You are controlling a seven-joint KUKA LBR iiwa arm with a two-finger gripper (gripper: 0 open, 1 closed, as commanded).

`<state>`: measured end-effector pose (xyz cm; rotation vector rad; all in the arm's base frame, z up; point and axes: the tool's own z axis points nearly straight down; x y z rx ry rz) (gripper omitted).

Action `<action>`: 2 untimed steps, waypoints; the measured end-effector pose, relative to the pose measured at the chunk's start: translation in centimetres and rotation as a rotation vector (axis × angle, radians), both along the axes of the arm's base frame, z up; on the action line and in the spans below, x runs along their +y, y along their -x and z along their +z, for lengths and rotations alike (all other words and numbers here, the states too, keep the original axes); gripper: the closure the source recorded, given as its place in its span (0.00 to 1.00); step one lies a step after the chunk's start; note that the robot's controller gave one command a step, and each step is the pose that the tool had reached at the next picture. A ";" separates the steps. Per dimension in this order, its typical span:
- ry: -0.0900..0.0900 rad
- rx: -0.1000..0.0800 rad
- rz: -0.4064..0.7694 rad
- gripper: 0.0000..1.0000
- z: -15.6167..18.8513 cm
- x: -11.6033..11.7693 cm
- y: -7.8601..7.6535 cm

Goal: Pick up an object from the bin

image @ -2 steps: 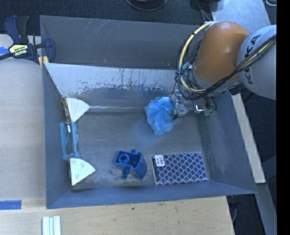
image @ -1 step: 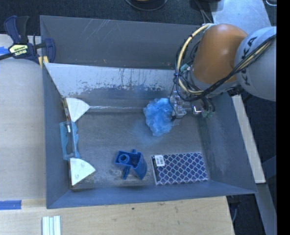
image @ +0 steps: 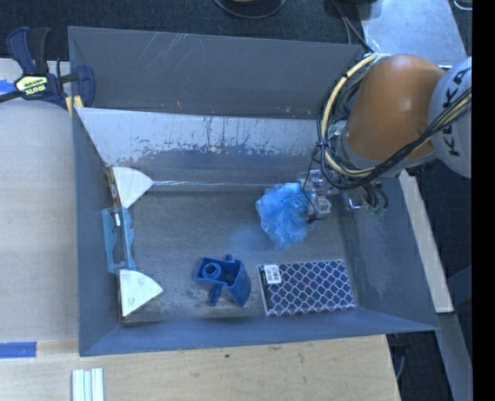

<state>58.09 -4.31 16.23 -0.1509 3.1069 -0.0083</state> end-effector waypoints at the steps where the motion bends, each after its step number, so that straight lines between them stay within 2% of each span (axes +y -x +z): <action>1: -0.003 0.002 -0.047 1.00 10.7 2.4 -1.8; 2: -0.002 -0.014 -0.045 1.00 22.4 3.9 0.3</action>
Offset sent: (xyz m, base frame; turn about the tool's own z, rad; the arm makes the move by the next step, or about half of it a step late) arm -0.0043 0.0396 0.2172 0.0455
